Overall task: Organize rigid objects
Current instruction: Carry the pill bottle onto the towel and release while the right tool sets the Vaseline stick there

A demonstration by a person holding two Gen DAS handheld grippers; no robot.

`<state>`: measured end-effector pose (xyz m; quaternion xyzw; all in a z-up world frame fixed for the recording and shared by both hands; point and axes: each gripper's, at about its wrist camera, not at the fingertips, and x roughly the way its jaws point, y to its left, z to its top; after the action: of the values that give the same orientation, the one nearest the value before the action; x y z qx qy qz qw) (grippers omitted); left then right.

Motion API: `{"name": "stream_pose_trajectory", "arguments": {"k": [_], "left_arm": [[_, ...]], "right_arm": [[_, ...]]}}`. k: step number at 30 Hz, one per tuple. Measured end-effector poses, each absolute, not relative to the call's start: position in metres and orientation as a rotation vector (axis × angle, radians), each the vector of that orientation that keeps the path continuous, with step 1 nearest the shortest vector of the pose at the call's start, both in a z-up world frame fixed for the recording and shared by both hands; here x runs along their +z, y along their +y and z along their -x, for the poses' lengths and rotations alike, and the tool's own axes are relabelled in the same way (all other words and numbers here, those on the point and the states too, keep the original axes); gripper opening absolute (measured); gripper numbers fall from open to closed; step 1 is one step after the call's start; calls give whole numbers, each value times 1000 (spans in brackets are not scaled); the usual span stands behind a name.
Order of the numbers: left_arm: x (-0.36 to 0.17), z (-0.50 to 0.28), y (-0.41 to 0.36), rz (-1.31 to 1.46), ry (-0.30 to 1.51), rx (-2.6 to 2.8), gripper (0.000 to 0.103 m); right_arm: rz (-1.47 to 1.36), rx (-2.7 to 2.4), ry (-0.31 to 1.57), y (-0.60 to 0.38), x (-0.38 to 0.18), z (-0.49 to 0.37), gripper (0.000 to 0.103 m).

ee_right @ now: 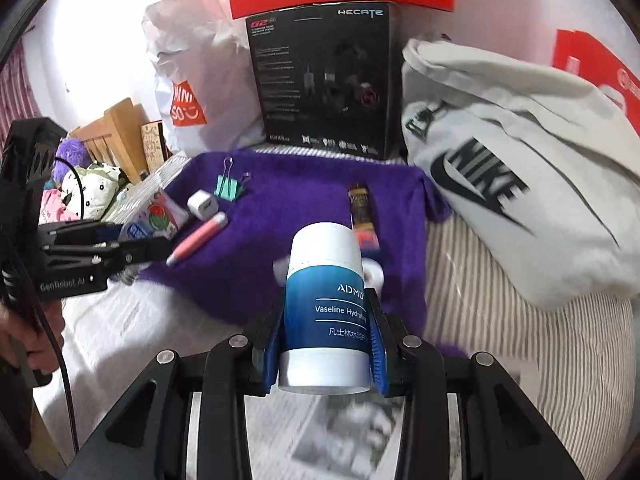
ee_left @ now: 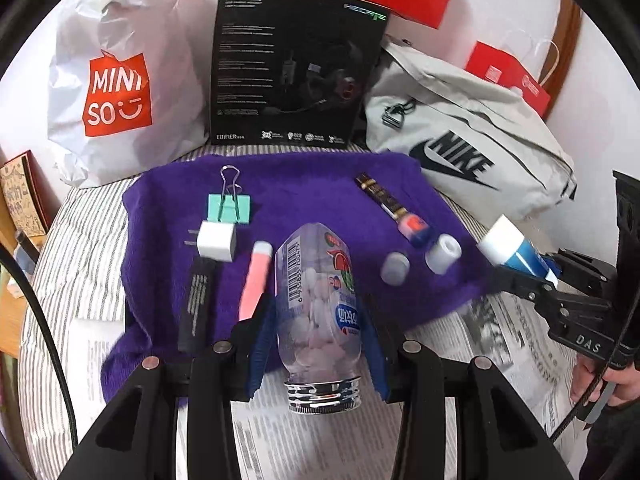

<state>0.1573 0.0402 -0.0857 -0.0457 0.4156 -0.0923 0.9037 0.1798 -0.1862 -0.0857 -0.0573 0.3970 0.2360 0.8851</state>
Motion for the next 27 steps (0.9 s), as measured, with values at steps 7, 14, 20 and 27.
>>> {"name": "stream_pose_trajectory", "arguments": {"k": [7, 14, 20, 27], "left_arm": [[-94, -184, 56, 103, 876, -167, 39], [-100, -199, 67, 121, 881, -158, 39], [-102, -202, 77, 139, 880, -148, 39], [-106, -209, 82, 143, 903, -159, 39]], "right_arm": [[162, 502, 835, -167, -88, -223, 36], [191, 514, 876, -143, -101, -271, 36], [229, 517, 936, -118, -123, -301, 36], [251, 506, 993, -103, -142, -317, 36]]}}
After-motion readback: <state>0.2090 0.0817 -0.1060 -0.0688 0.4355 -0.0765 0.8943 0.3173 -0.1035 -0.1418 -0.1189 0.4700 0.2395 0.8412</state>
